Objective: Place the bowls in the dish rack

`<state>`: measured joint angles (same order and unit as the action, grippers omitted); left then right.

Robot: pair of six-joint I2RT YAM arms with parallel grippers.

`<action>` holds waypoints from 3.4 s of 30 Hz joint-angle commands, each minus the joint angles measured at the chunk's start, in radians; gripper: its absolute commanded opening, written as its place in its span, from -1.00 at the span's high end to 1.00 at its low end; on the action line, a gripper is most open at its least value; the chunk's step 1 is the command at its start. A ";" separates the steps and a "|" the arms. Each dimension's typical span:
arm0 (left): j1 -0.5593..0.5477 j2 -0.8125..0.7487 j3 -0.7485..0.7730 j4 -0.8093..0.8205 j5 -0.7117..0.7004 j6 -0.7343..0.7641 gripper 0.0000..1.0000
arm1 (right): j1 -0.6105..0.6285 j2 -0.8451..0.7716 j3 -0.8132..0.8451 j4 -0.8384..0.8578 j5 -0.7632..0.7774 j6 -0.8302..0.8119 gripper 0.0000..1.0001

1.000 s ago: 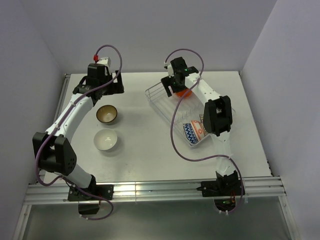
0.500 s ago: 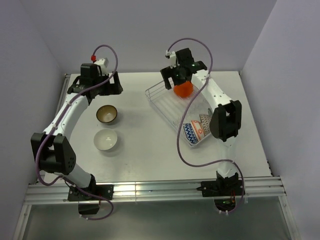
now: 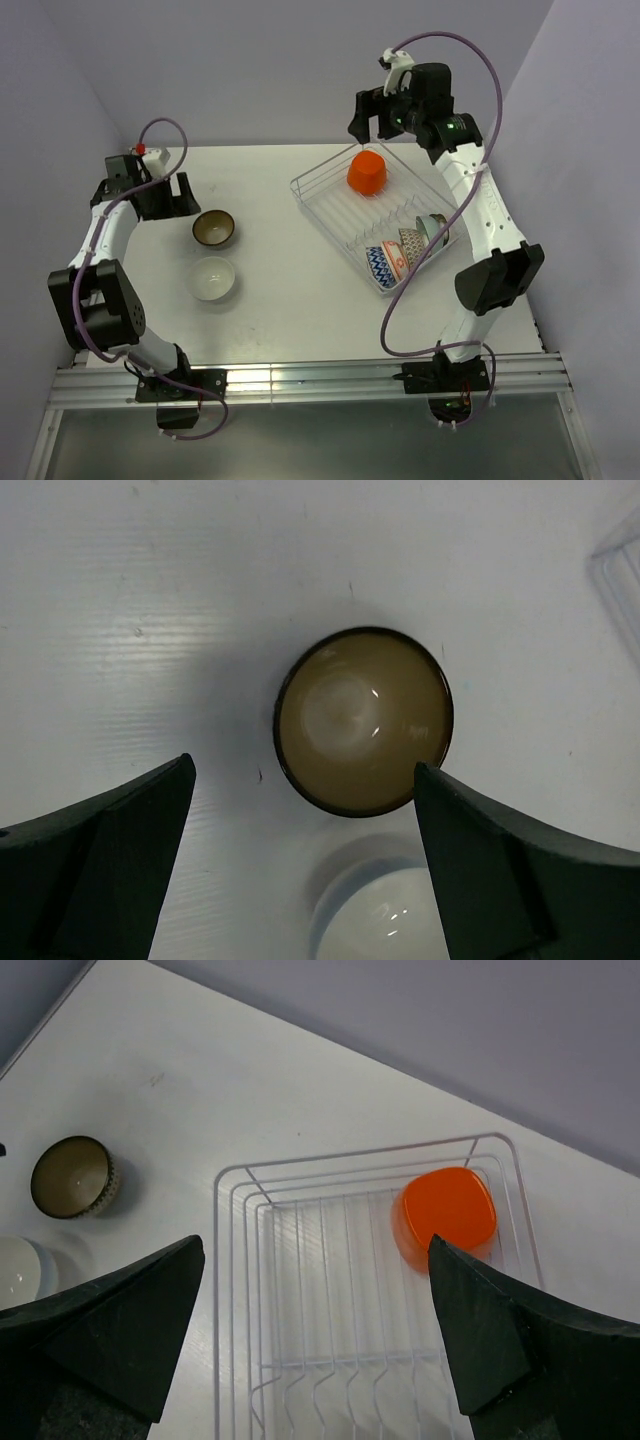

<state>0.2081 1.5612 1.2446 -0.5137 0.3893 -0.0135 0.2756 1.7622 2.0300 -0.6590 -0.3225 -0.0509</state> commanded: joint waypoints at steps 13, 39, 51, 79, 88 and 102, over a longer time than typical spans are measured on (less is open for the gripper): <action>-0.018 0.204 -0.076 0.067 0.002 0.093 -0.47 | -0.044 -0.173 -0.194 0.004 -0.070 0.049 -1.00; -0.096 0.134 0.012 0.306 0.330 -0.230 0.99 | -0.029 -0.122 -0.194 0.022 -0.228 0.221 -0.99; -0.366 0.079 0.036 0.834 0.450 -0.678 0.99 | 0.049 -0.115 -0.223 0.162 -0.451 0.457 -0.98; -0.490 0.171 0.030 1.230 0.465 -1.036 0.99 | 0.094 -0.040 -0.238 0.262 -0.532 0.608 -0.97; -0.500 0.171 0.029 1.183 0.456 -1.014 0.99 | 0.100 -0.027 -0.221 0.275 -0.512 0.599 -0.77; -0.530 0.160 0.023 1.141 0.444 -0.980 0.99 | 0.117 -0.024 -0.225 0.266 -0.509 0.560 -0.60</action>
<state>-0.2852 1.7592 1.2503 0.5507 0.8146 -1.0073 0.3691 1.7256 1.7622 -0.4374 -0.8238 0.5041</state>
